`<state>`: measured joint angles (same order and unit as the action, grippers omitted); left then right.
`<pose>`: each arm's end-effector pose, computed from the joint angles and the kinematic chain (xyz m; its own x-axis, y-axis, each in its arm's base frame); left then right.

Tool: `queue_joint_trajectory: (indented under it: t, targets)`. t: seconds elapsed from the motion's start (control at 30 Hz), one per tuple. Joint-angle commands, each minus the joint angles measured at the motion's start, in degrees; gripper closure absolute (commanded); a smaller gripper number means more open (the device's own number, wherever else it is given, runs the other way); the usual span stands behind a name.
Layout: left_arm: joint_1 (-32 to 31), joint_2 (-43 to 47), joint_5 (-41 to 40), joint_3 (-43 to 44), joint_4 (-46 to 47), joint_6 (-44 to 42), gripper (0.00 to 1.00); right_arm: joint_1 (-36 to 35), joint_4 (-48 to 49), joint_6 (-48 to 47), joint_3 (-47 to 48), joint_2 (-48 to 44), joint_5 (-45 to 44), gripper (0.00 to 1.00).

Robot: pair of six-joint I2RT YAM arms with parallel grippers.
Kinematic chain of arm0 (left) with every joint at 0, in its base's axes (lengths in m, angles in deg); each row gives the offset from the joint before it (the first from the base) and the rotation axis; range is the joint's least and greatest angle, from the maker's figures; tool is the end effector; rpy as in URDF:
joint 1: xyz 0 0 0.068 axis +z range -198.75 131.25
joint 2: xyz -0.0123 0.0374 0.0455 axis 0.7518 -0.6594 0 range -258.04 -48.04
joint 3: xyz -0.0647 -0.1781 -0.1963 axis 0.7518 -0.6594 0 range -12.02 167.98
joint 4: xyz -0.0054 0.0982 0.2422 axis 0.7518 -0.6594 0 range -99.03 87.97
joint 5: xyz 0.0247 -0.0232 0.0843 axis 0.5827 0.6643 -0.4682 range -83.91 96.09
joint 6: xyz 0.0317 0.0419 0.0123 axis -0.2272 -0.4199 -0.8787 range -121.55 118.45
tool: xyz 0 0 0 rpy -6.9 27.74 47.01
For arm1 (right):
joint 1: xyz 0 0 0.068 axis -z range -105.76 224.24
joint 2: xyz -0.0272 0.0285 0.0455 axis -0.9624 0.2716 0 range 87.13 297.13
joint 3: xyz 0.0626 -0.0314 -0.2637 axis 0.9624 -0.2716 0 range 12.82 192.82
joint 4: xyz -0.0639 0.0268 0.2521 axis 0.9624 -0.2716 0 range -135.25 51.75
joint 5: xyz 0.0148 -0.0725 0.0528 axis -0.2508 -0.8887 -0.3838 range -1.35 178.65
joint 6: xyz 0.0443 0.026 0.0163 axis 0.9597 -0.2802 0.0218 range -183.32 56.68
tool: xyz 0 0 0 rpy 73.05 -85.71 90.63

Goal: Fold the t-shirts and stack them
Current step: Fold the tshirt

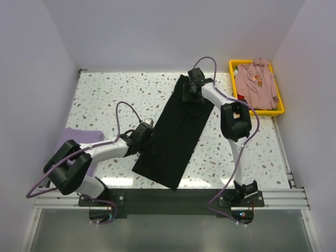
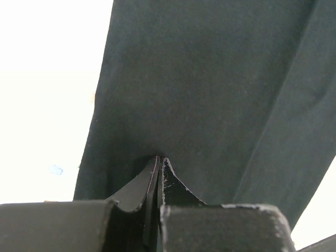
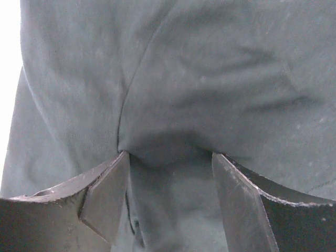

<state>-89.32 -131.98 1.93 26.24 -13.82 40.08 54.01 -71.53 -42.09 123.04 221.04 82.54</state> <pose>0.2030 -0.1704 0.1504 -0.8900 -0.1101 -0.4425 0.0374 0.9495 -0.3115 0.4810 0.1732 0.1686 -0.8380 0.0749 -0.5405 0.0151 0.9933 0.1143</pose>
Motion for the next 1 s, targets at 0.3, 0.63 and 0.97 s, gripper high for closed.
queue_joint_trajectory:
  t: [0.3,0.63,0.97]
  targets:
    - [-0.12,-6.74,10.39,-4.08,19.94,10.13,0.98,1.24,-0.39,-15.33,25.55,17.16,-0.16,0.22]
    - [-0.2,-10.11,13.66,3.57,20.85,9.62,0.88,1.42,2.33,-17.81,25.5,8.95,0.66,0.1]
    - [-0.2,-0.71,11.47,4.72,13.12,1.36,0.69,1.33,-0.91,-5.86,6.65,-15.12,-0.13,0.11]
